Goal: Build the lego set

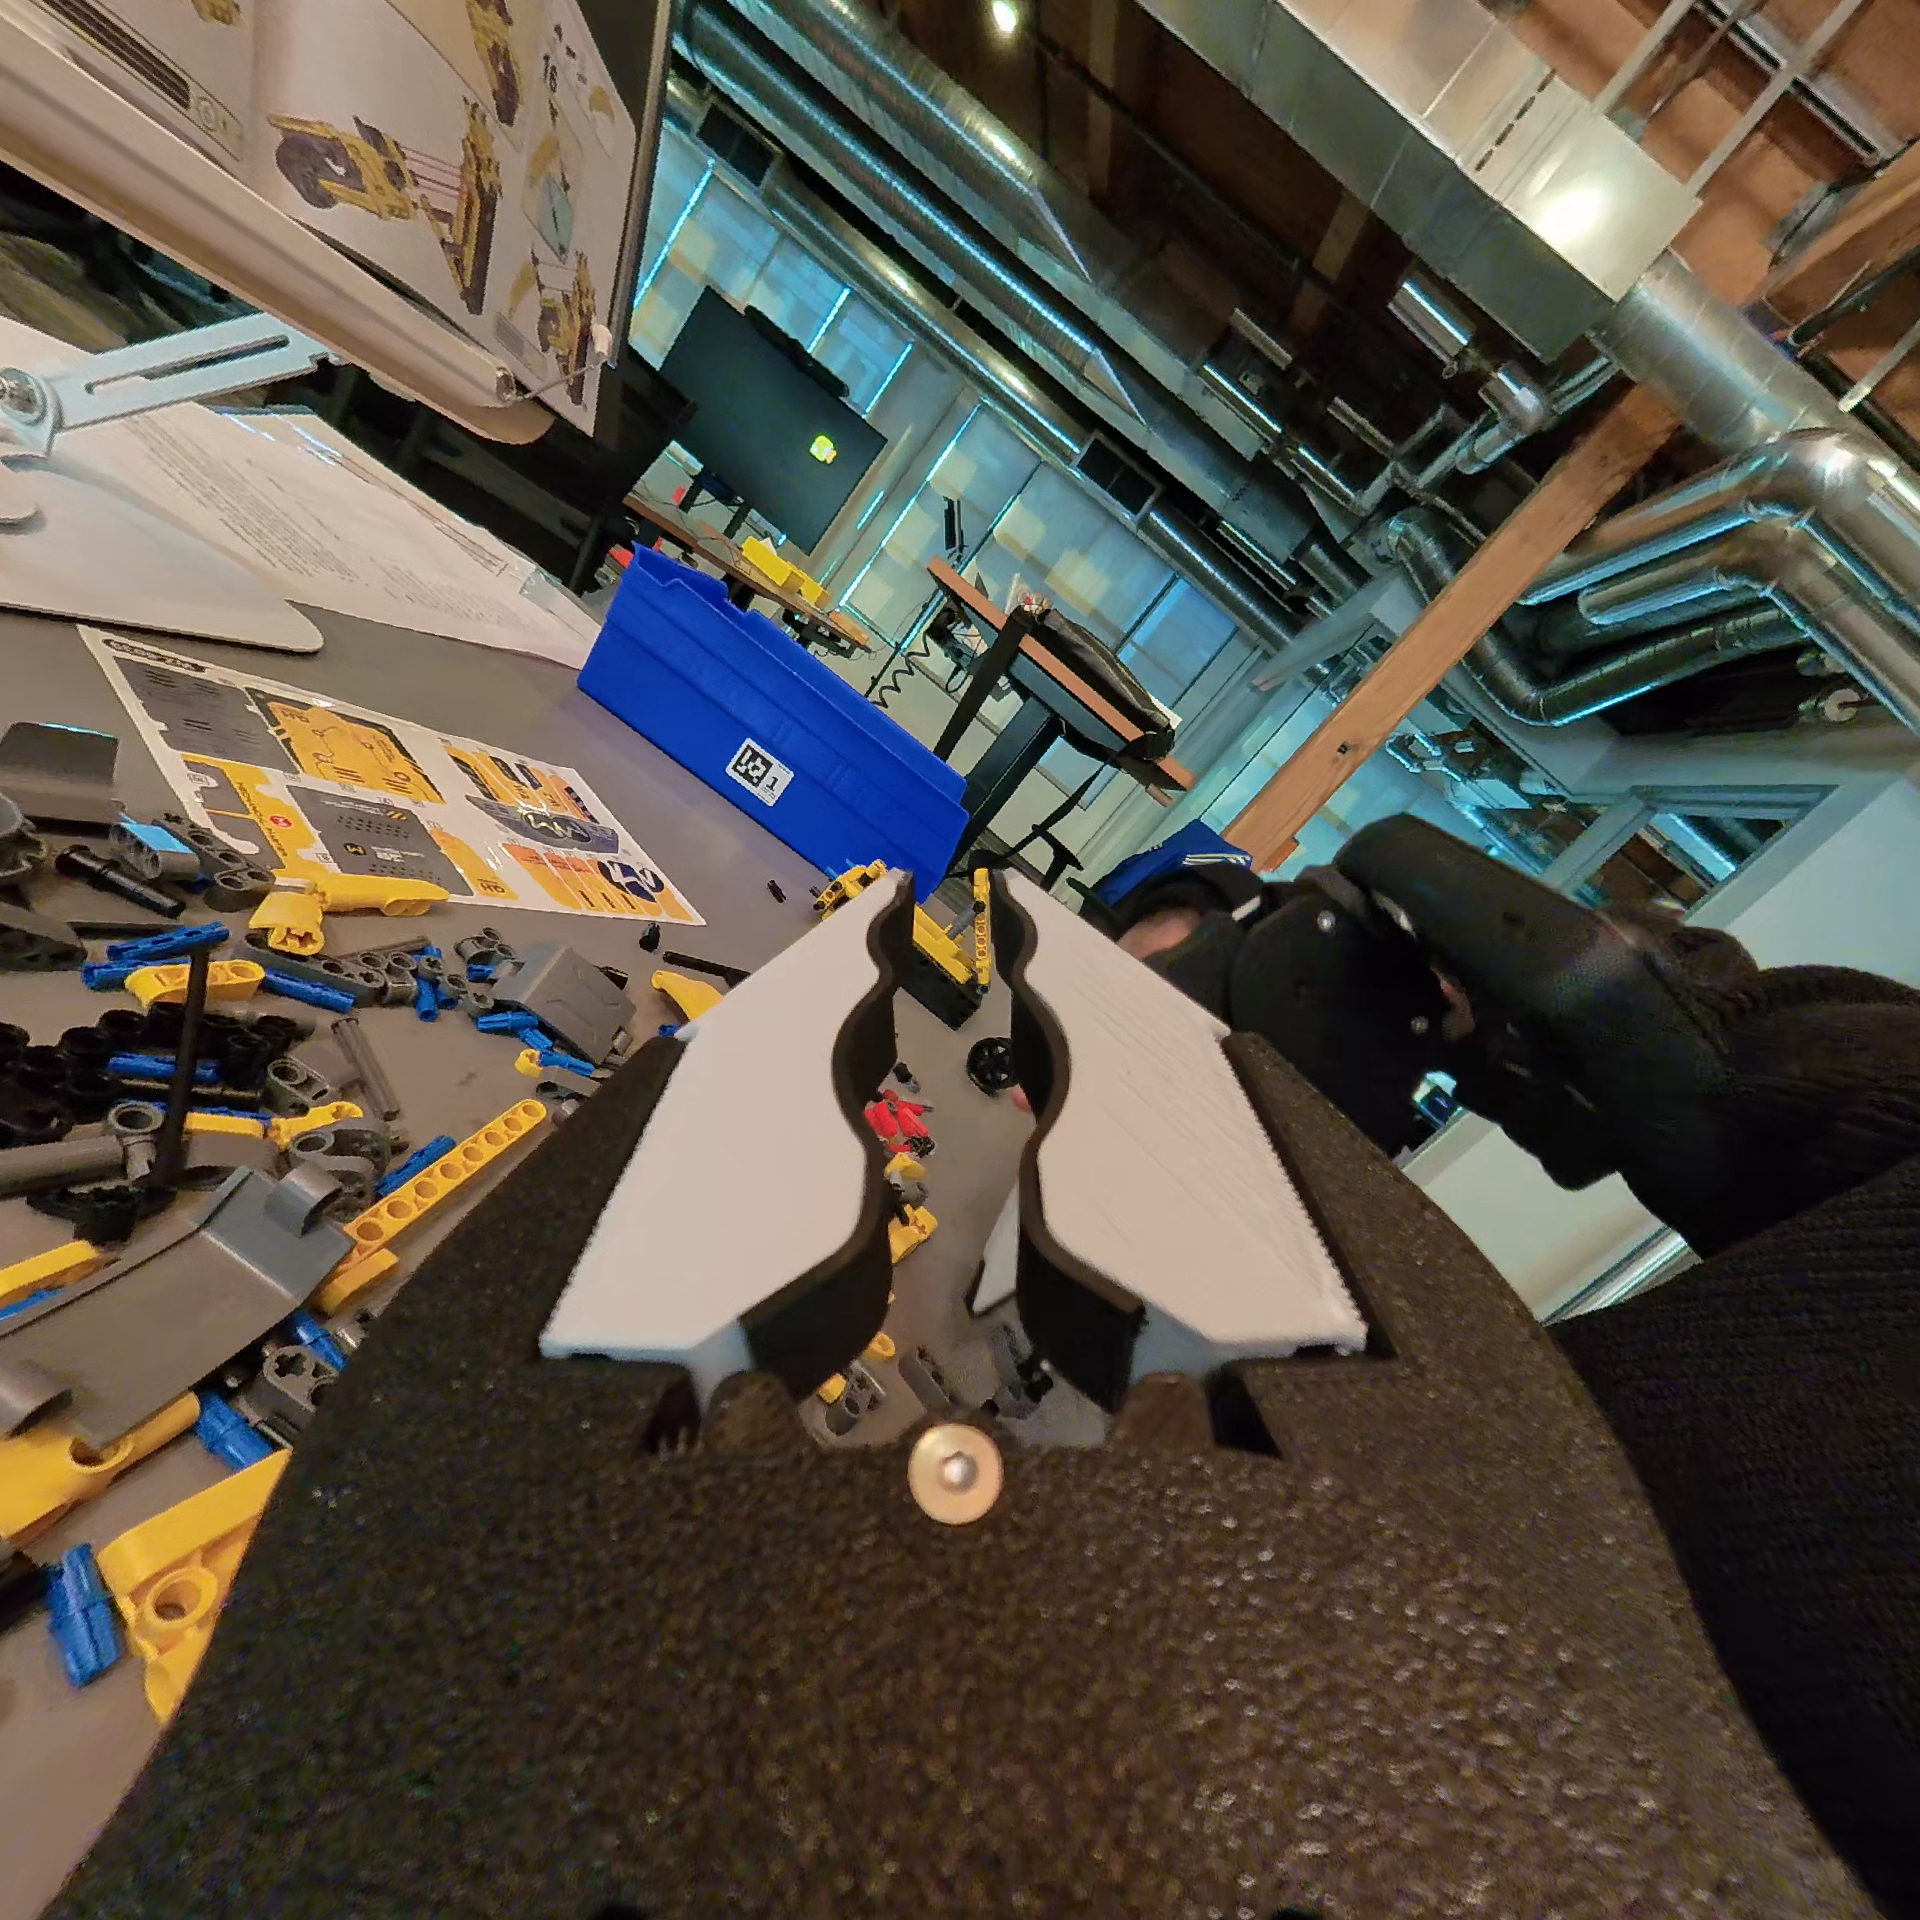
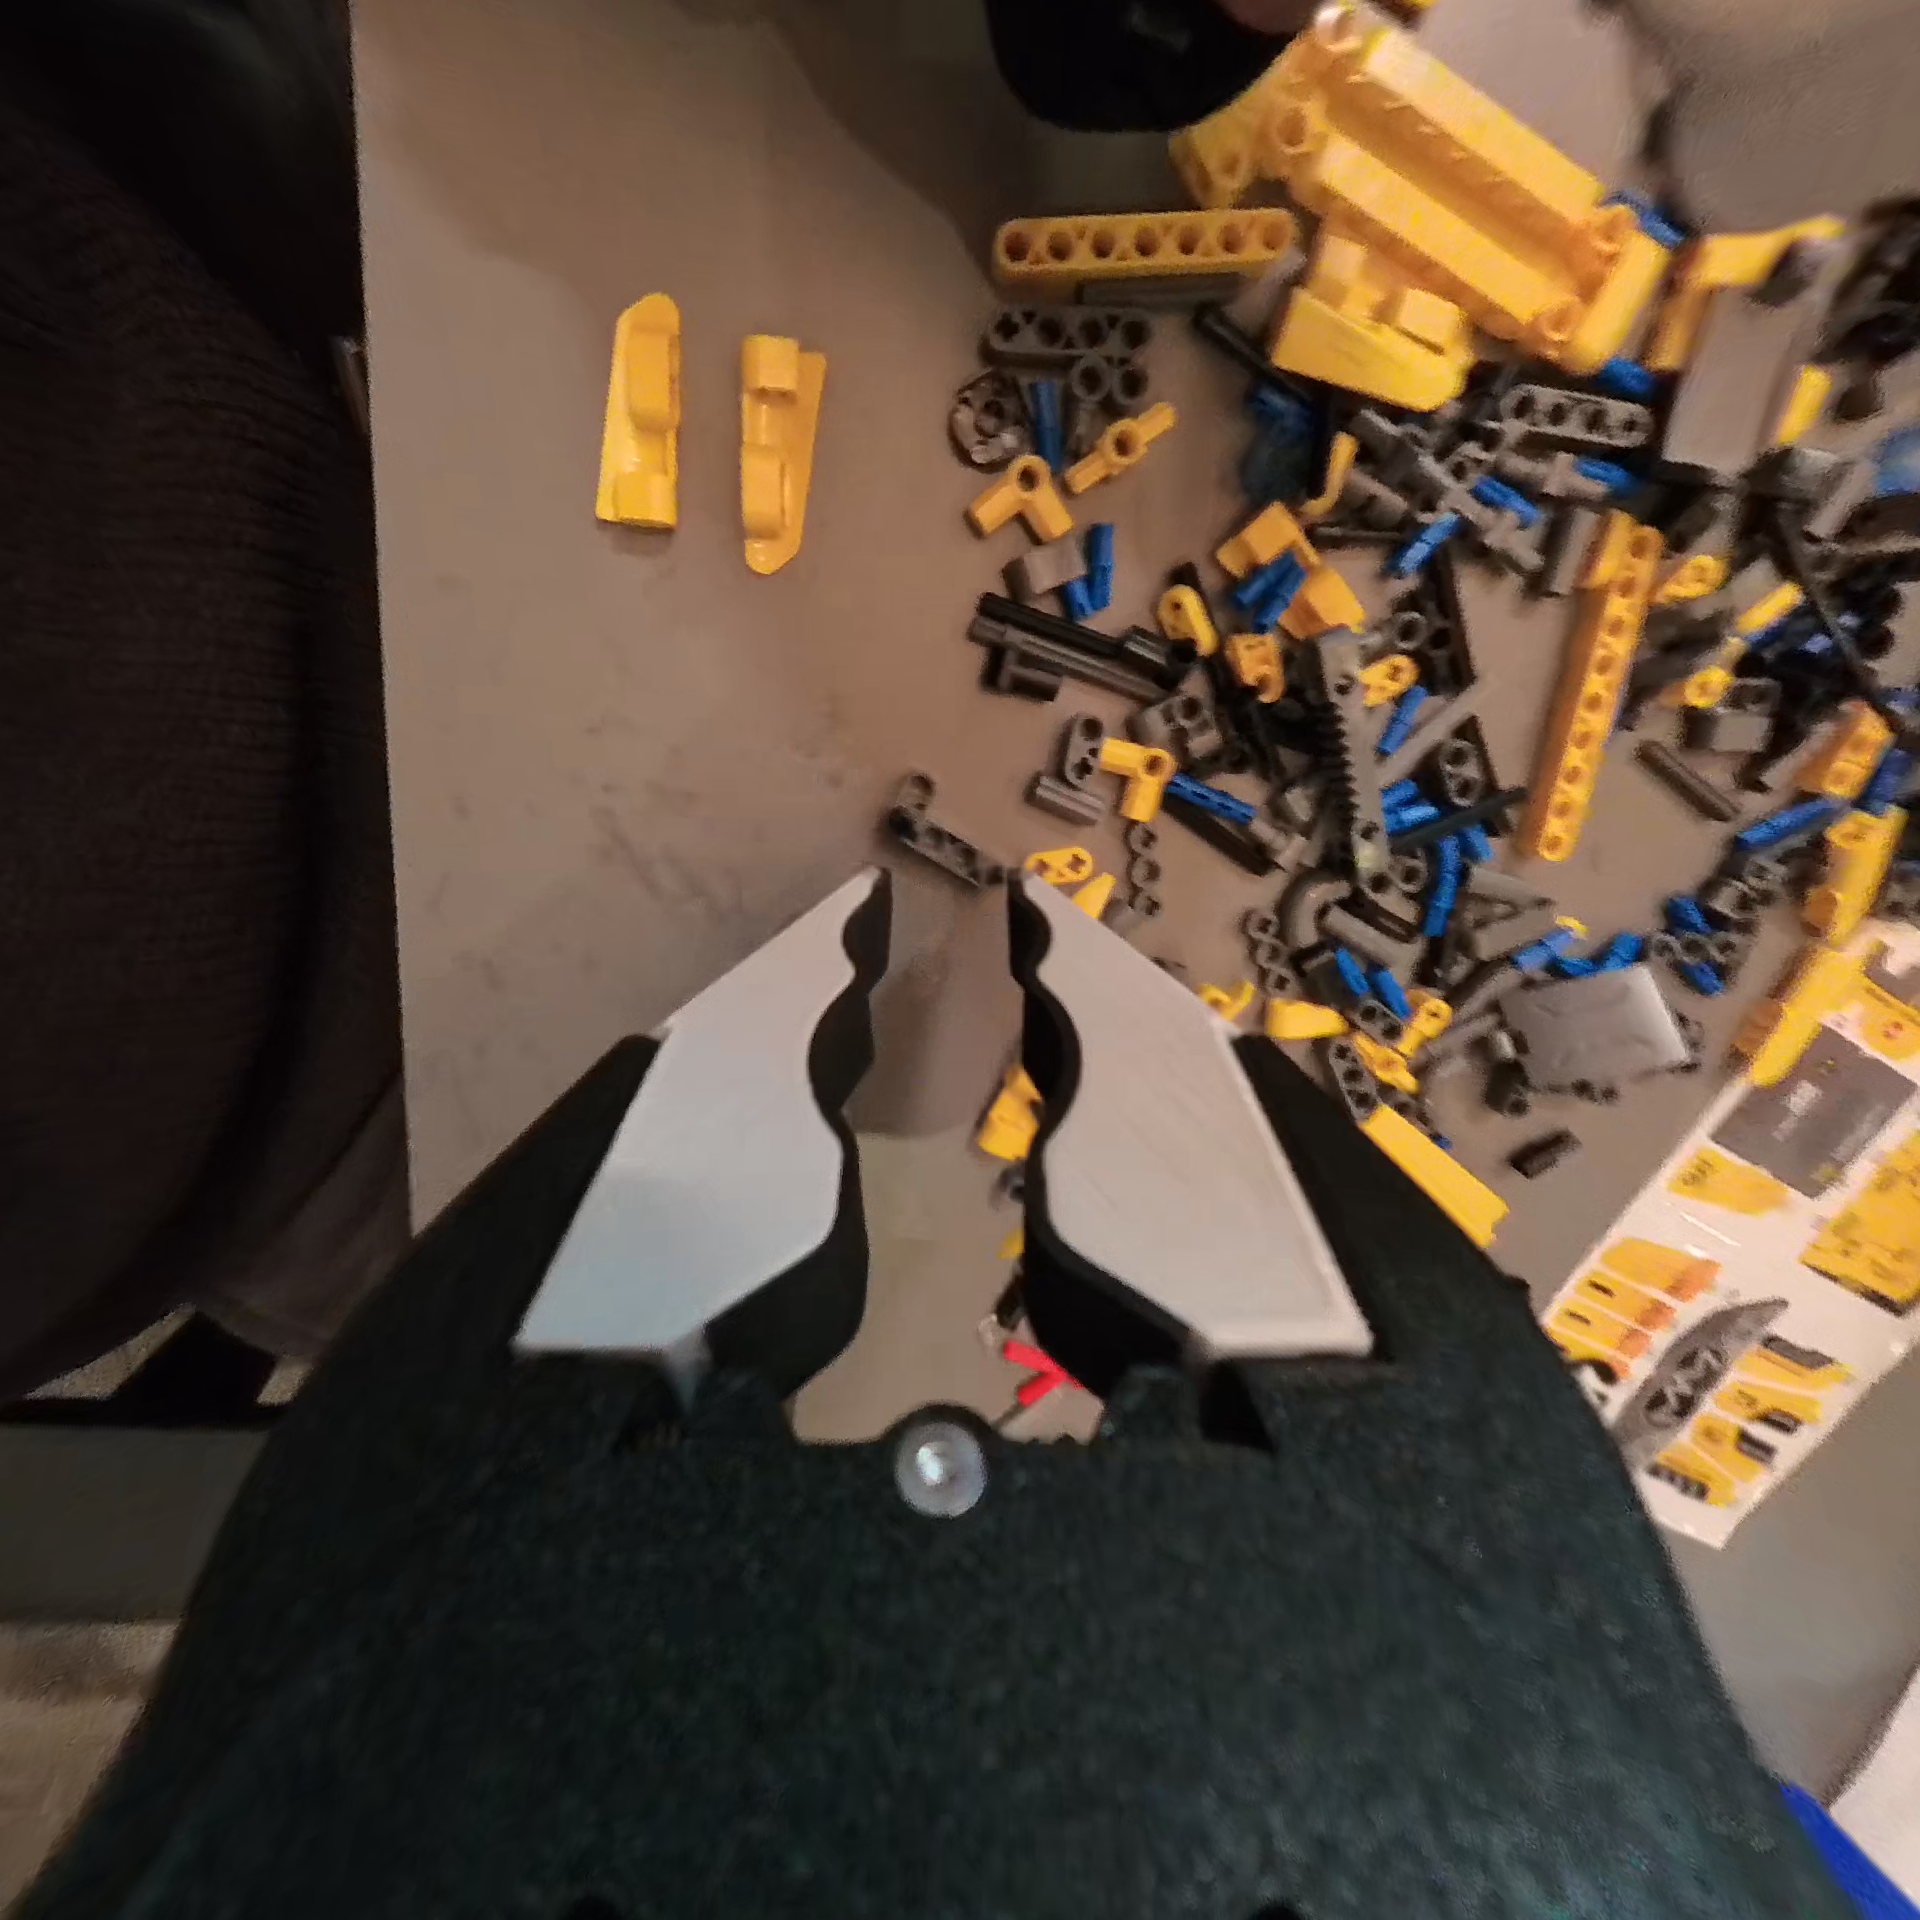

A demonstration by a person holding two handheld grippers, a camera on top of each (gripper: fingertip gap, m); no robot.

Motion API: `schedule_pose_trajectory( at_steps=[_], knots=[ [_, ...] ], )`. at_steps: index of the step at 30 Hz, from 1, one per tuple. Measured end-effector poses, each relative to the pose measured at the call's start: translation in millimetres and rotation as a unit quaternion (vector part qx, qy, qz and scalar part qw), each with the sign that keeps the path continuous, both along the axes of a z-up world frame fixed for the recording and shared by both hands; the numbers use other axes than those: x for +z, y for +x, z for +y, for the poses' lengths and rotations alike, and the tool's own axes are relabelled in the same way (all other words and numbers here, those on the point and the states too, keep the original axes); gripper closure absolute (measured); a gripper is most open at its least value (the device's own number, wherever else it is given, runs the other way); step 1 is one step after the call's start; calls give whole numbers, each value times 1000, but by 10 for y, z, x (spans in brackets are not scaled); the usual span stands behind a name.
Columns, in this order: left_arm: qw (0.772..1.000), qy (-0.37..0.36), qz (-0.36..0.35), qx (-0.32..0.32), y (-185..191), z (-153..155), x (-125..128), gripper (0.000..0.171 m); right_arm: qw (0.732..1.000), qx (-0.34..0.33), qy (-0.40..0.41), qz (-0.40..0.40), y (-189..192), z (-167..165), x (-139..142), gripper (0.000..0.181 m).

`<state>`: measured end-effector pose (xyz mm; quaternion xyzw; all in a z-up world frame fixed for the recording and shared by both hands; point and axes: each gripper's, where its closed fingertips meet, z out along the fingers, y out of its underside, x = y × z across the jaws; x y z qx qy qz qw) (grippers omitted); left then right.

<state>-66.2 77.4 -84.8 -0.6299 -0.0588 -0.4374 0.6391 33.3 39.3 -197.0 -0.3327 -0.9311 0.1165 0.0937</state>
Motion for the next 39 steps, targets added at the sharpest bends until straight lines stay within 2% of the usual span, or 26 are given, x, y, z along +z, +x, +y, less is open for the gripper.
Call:
schedule_pose_trajectory(
  at_steps=[5,11,14,18,24,28,31,34,36,39],
  knots=[
    [1000,0,2,2,-5,1,1,158,995,-66,-21,68,-125,243,215,159],
    [1000,-3,10,6,-4,10,-15,158,977,-136,-63,149,-267,536,414,159],
    [1000,-8,13,11,-20,19,-38,158,973,-162,-81,140,-234,628,314,159],
    [1000,-12,17,18,-42,25,-55,157,974,-177,-52,129,-139,784,144,160],
    [999,-17,21,17,-33,37,-73,157,962,-240,-52,116,6,1054,47,162],
    [999,-15,23,16,-27,33,-63,158,956,-249,-59,143,-20,1107,101,167],
    [999,-12,32,17,-14,29,-38,158,941,-243,-85,218,-256,1114,352,169],
    [998,-19,59,27,-3,38,-70,158,920,-218,-152,288,-495,1039,602,171],
    [996,-28,84,34,9,56,-117,158,915,-204,-170,304,-572,1061,582,171],
    [991,-39,121,32,85,87,-177,158,897,-222,-156,348,-638,1256,508,171]
  ],
)
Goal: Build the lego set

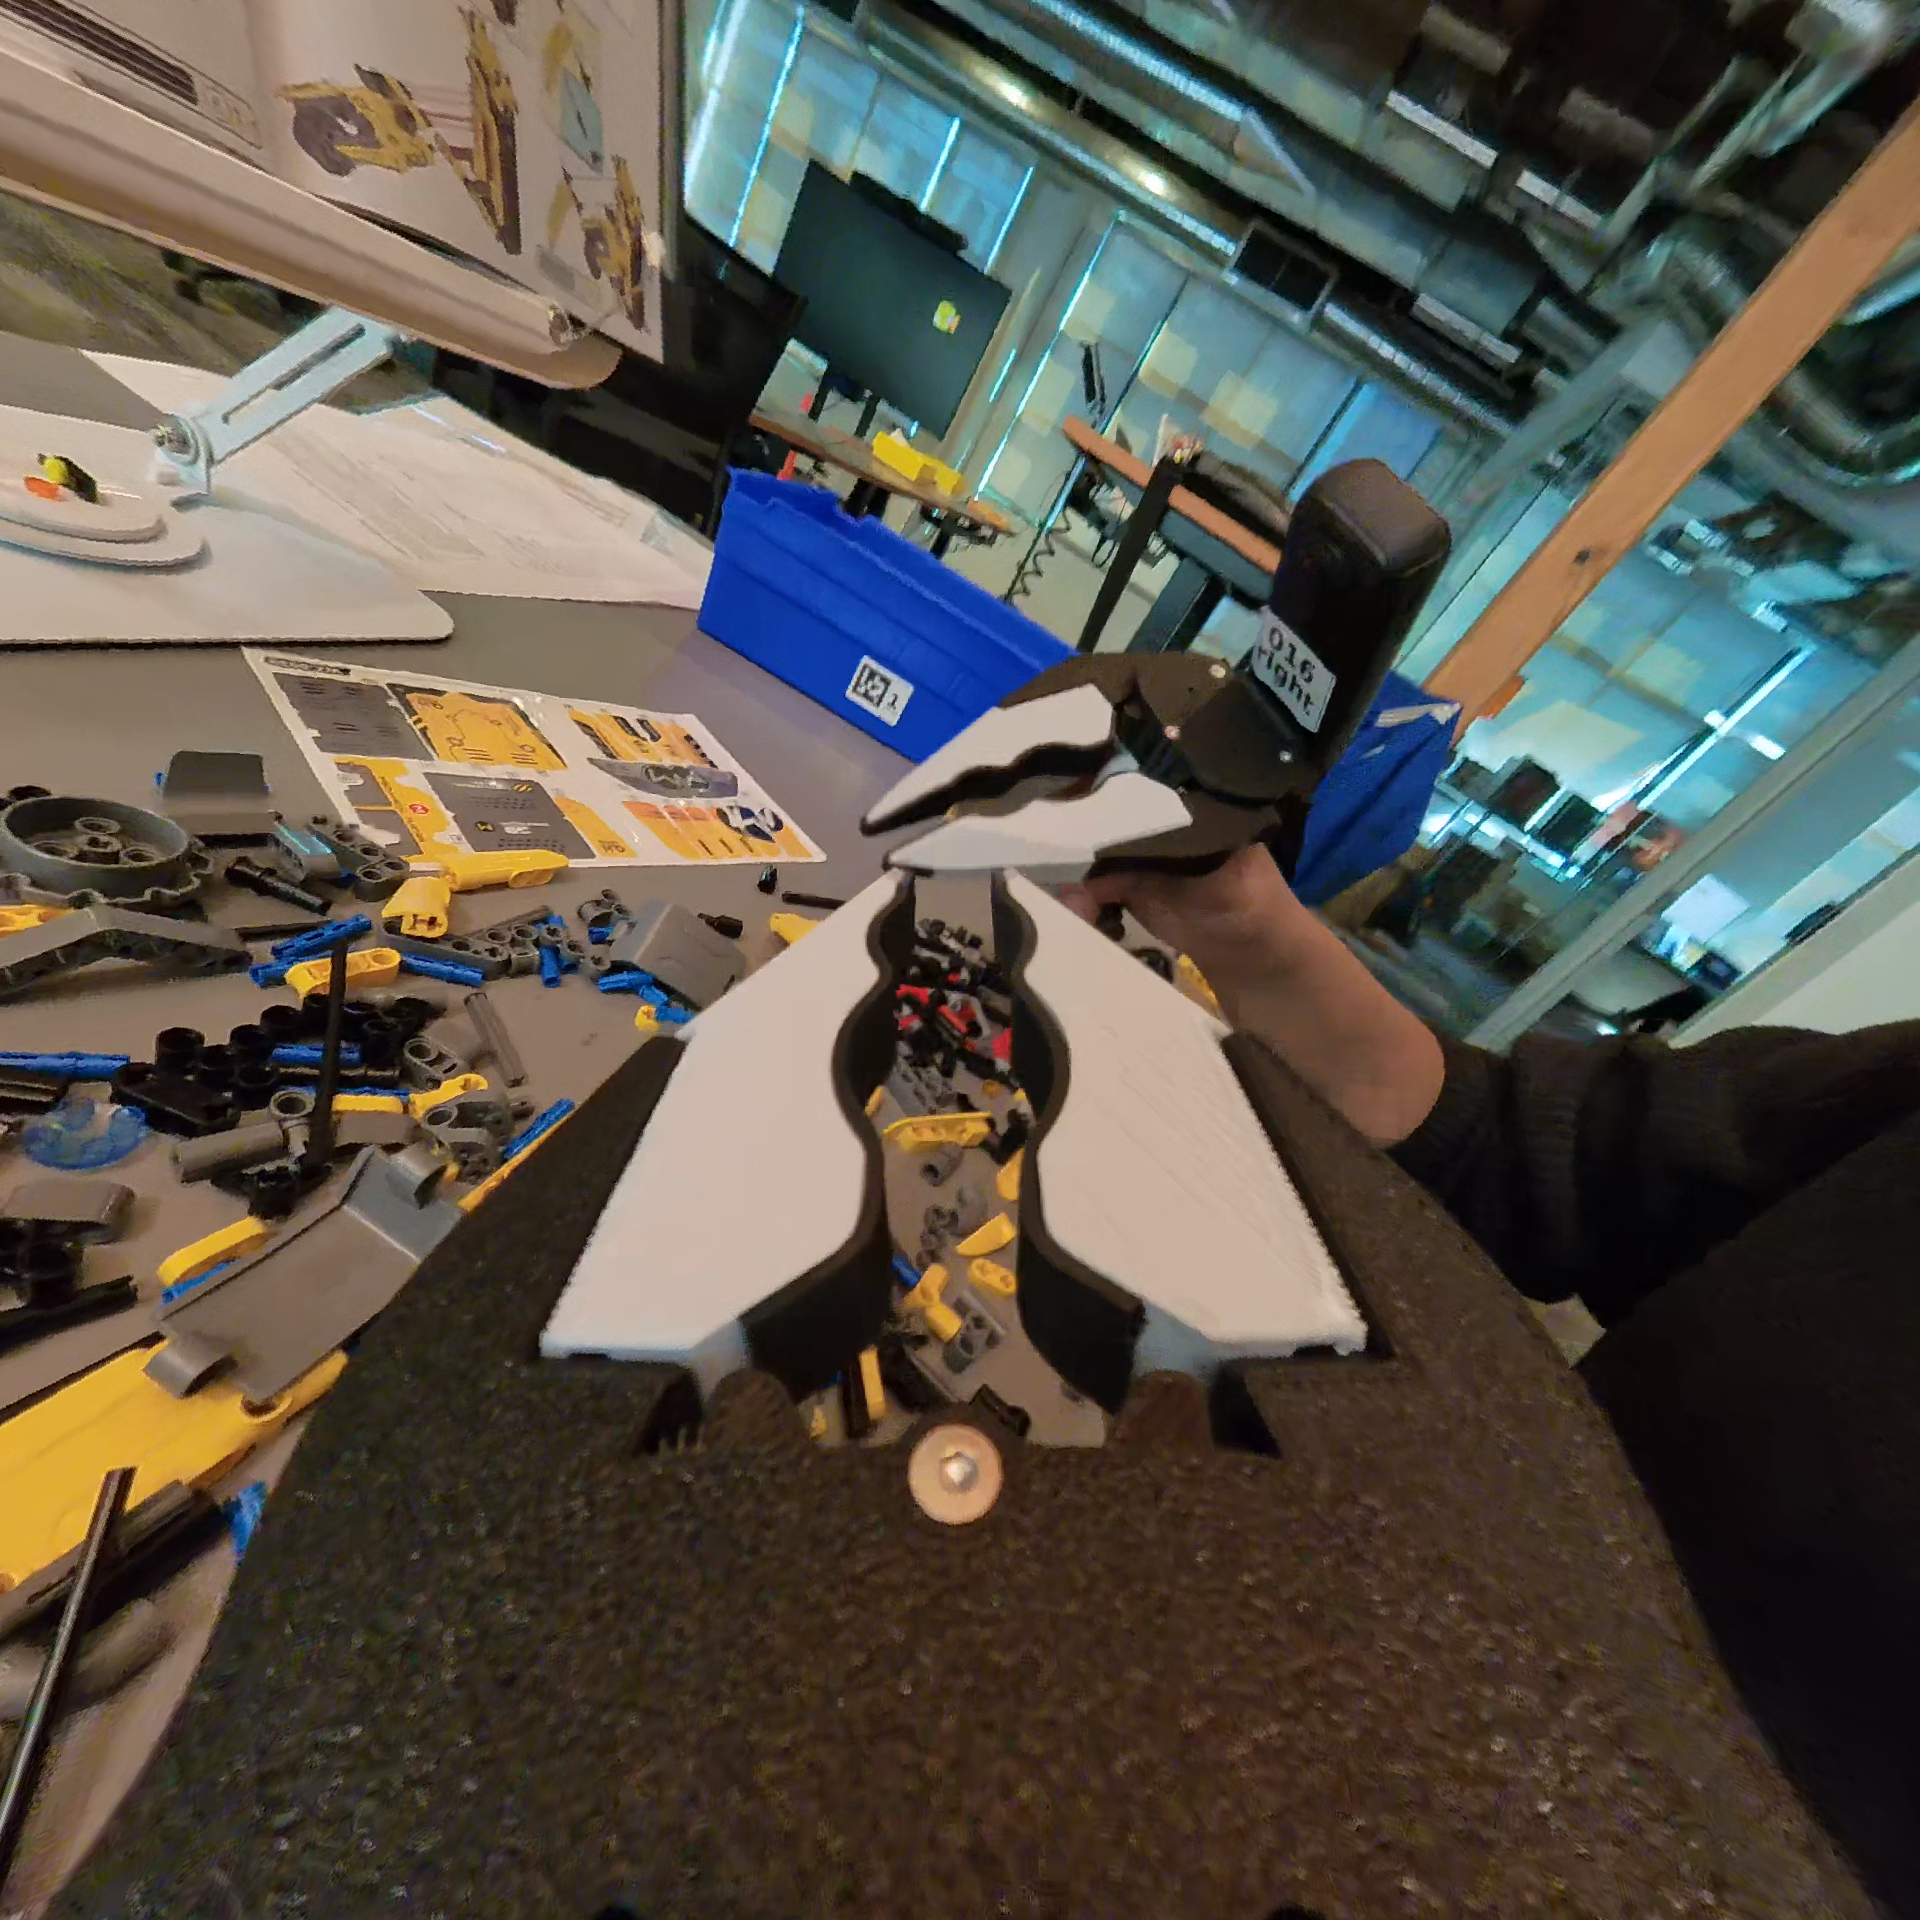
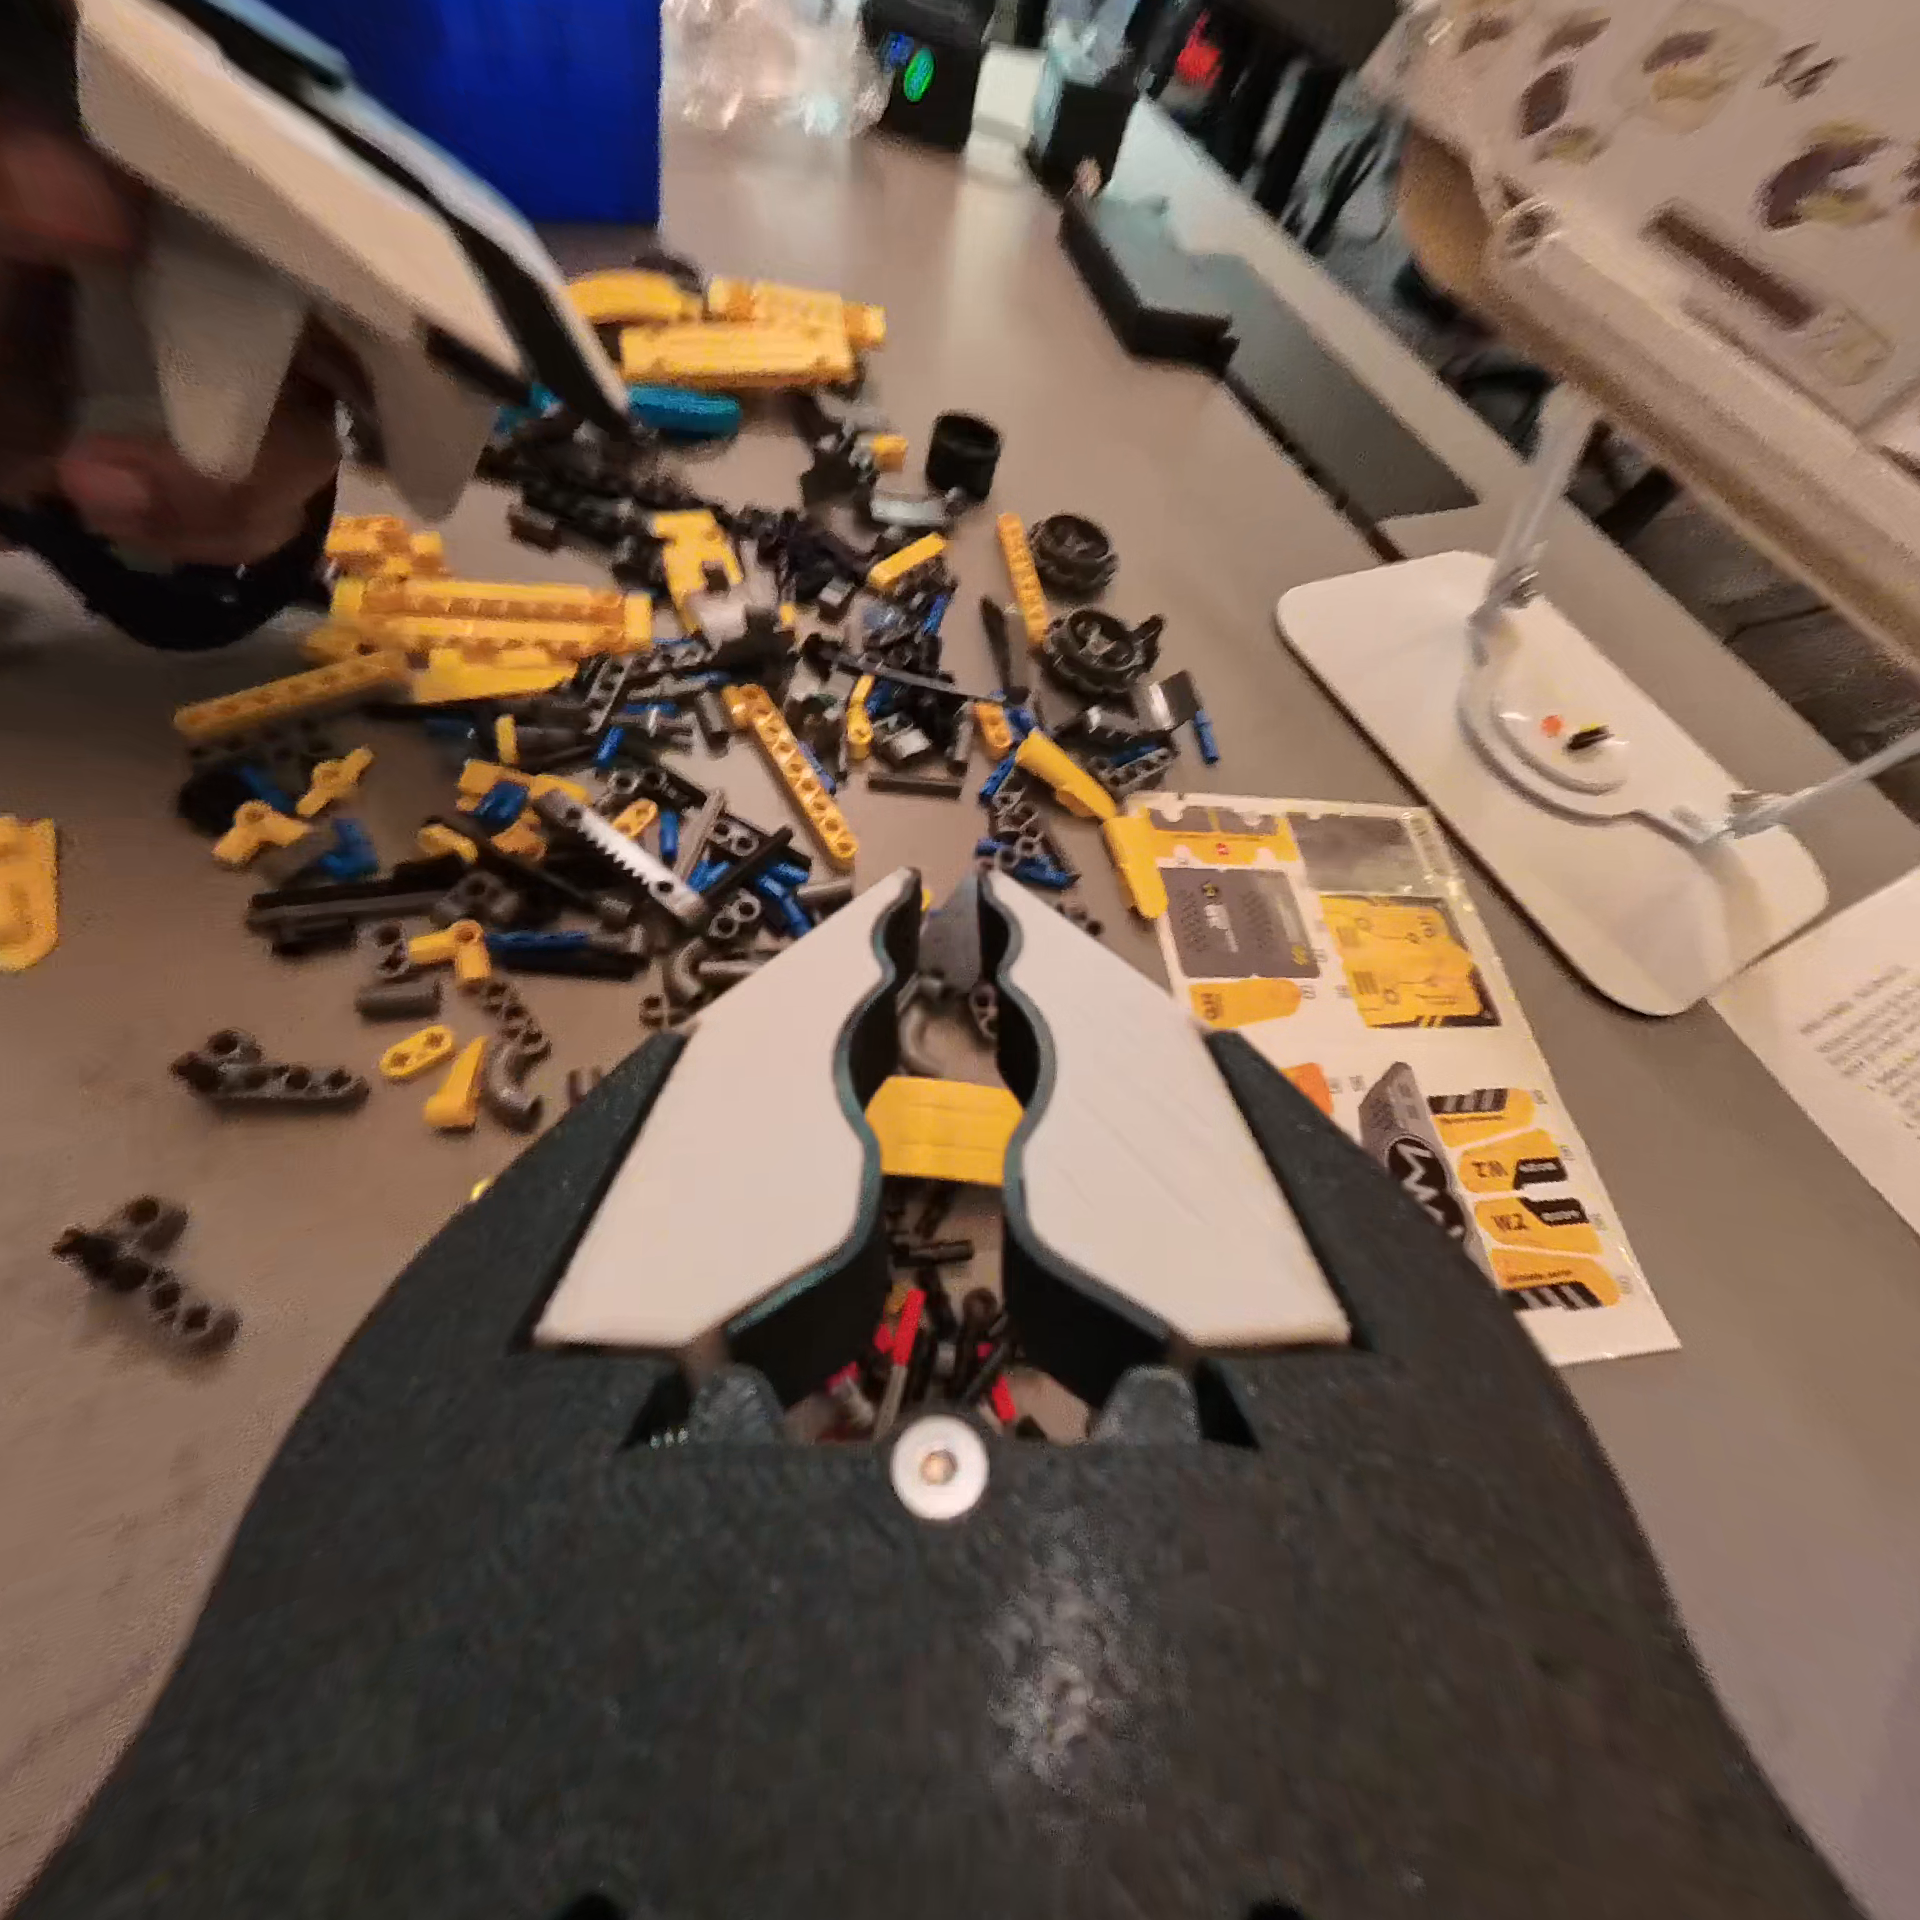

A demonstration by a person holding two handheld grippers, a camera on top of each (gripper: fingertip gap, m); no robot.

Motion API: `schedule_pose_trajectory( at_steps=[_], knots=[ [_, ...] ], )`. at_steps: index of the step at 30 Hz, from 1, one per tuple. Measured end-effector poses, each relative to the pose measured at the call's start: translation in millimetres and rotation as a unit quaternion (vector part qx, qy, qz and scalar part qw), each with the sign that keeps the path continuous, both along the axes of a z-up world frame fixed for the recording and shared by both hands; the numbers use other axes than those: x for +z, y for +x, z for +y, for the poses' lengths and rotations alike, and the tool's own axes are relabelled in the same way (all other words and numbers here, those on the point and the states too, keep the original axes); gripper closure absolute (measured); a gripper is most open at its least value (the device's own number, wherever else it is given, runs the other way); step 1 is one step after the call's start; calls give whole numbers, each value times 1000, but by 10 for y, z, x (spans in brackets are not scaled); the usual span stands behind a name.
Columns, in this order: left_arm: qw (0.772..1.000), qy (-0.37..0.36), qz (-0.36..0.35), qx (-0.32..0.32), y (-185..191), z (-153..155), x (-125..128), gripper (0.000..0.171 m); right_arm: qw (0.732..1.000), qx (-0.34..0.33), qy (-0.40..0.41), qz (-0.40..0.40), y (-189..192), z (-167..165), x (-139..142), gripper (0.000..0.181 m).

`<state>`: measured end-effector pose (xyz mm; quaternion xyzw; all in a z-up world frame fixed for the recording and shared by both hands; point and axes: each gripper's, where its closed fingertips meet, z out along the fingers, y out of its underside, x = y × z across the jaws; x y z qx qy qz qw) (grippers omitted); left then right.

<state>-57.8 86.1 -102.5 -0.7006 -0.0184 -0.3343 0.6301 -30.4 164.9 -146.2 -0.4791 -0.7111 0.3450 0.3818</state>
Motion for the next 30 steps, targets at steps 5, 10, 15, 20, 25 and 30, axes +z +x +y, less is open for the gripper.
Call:
schedule_pose_trajectory(
  at_steps=[5,10,15,20,25,30],
  knots=[
    [997,-52,-13,-63,373,44,-7,157,994,4,-52,100,128,-83,537,171],
    [971,-151,148,-108,814,252,-365,158,978,-39,-86,187,407,214,922,171],
    [921,-219,269,-177,1095,536,-754,158,969,-44,-138,198,450,357,929,171],
    [879,-244,370,-175,1046,620,-1003,160,973,-42,-137,180,382,337,805,171],
    [876,-247,371,-182,1050,599,-1100,160,981,-41,-91,168,331,287,715,171],
    [872,-245,377,-193,1087,588,-1172,160,982,-38,-104,152,284,276,607,171]
  ],
)
